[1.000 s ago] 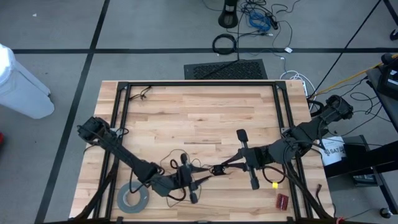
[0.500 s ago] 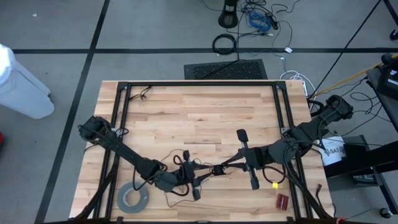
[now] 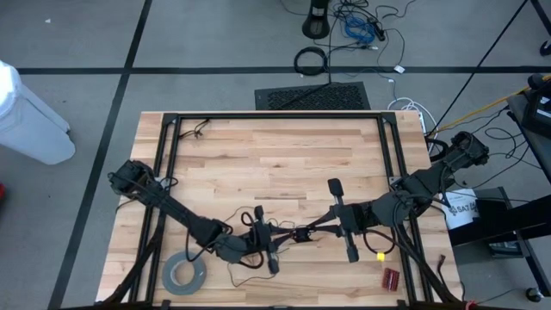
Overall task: Coil cords
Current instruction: Coil the black wire onto the spool
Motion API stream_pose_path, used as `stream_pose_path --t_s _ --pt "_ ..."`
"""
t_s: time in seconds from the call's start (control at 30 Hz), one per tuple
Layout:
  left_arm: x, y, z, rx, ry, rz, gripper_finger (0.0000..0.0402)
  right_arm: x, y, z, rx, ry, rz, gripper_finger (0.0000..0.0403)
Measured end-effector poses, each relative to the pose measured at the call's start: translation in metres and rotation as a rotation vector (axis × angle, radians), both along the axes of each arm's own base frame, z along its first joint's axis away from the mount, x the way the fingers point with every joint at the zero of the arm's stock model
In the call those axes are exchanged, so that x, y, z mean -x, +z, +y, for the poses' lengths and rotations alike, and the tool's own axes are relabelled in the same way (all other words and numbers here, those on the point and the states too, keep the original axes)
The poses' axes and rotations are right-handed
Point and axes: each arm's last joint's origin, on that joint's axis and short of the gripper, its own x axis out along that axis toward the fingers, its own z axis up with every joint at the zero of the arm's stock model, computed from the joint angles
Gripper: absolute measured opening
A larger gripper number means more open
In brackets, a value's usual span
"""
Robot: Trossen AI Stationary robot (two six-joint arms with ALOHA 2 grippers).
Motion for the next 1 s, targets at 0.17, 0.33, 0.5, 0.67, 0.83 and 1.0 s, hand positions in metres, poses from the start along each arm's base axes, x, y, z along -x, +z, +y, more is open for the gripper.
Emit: stream_pose_path --t_s 0.17,0.33,0.5,0.67,0.83,1.0 --pt "-0.001 -0.001 0.001 -0.034 -0.013 0.011 0.0007 -0.001 0.0 0.0 -0.017 -0.006 0.004 0.0" --pt "0.004 -0.002 -0.004 -0.065 -0.016 0.047 0.0004 -0.001 -0.001 0.0 -0.023 -0.008 0.013 0.0" --pt "0.025 0.012 -0.017 -0.05 -0.059 0.073 0.0003 -0.001 -0.004 0.001 -0.032 -0.014 0.035 0.0" --pt "0.047 0.019 -0.025 -0.045 -0.056 0.136 0.0003 -0.005 -0.009 0.003 -0.021 -0.014 0.054 0.0" --pt "0.068 0.028 -0.033 -0.051 -0.062 0.16 0.0002 -0.014 -0.019 0.009 -0.001 -0.012 0.089 0.0" --pt "0.088 0.043 -0.037 -0.041 -0.08 0.147 0.0002 -0.025 -0.034 0.01 0.037 -0.03 0.151 0.0"
